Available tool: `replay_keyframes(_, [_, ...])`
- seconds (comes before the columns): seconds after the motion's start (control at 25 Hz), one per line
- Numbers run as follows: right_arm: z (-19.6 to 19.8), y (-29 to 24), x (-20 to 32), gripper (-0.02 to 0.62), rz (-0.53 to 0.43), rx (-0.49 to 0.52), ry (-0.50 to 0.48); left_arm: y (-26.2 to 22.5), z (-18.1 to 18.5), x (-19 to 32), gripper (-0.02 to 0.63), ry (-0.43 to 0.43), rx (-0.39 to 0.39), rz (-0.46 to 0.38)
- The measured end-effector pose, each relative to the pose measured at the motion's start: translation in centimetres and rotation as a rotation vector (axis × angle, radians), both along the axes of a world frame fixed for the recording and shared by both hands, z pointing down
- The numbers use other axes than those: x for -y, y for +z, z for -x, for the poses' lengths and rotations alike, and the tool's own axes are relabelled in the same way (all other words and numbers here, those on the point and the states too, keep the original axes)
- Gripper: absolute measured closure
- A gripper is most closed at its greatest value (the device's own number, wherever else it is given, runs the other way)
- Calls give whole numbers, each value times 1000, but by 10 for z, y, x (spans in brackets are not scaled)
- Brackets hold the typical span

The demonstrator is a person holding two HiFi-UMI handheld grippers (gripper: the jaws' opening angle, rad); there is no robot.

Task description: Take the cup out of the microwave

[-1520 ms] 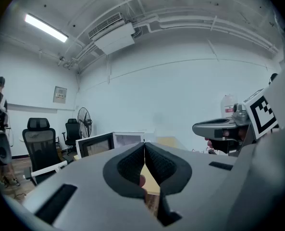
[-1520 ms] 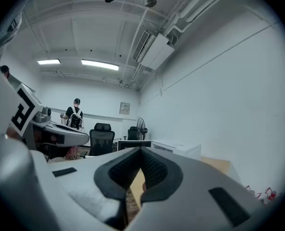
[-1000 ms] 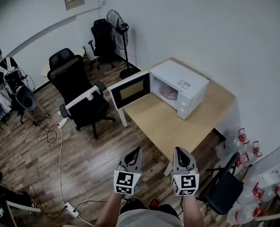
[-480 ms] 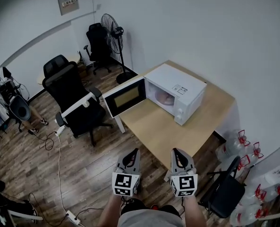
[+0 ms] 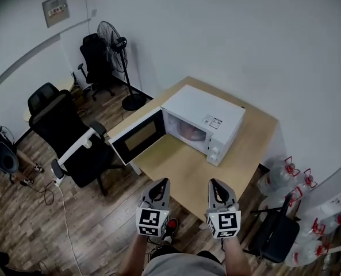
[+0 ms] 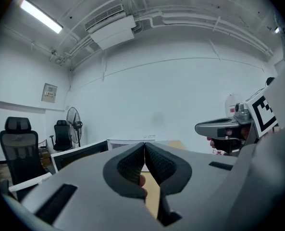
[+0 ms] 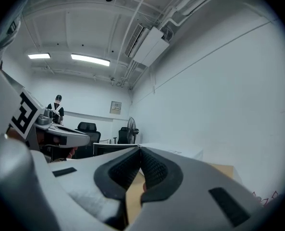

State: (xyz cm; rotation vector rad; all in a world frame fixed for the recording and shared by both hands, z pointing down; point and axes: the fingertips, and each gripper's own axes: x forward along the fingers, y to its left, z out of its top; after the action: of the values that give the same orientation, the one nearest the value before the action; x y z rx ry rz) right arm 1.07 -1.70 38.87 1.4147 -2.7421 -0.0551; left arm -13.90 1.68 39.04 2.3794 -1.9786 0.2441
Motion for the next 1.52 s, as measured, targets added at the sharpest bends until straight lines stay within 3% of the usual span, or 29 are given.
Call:
replay_keyframes(0.36, [31, 7, 78, 577, 43, 4, 125, 9, 33, 99, 583, 123, 17, 39])
replay_keyframes(0.92, [69, 58, 165, 577, 118, 16, 248, 58, 48, 214, 583, 291, 26, 116])
replay_keyframes(1.52, [87, 139, 233, 577, 244, 9, 289, 140, 52, 298, 583, 357, 13, 215])
